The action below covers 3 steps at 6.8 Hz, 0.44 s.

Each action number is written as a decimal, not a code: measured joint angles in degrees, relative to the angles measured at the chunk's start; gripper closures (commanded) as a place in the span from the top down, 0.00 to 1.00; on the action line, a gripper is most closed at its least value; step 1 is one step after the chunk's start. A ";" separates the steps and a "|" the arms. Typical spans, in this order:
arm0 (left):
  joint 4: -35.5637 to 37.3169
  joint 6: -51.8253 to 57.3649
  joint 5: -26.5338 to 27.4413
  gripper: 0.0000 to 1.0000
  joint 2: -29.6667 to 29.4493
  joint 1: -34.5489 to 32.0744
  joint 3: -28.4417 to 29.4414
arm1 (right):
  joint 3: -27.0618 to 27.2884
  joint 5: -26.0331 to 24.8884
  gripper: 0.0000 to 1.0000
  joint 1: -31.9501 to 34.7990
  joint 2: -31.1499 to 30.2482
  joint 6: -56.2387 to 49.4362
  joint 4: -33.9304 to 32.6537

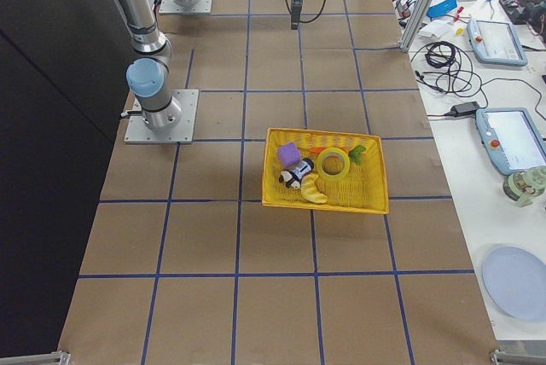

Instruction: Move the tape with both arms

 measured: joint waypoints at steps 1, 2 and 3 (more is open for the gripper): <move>0.00 0.00 0.01 1.00 0.00 0.00 -0.01 | -0.02 -1.13 1.00 -3.24 0.80 -4.39 -1.69; 0.00 0.00 0.00 1.00 0.02 0.00 0.02 | -0.02 -1.61 1.00 -8.21 2.03 -9.77 -3.23; 0.00 0.00 0.01 1.00 0.04 0.00 0.02 | -0.13 -1.74 1.00 -12.97 4.12 -16.47 -5.50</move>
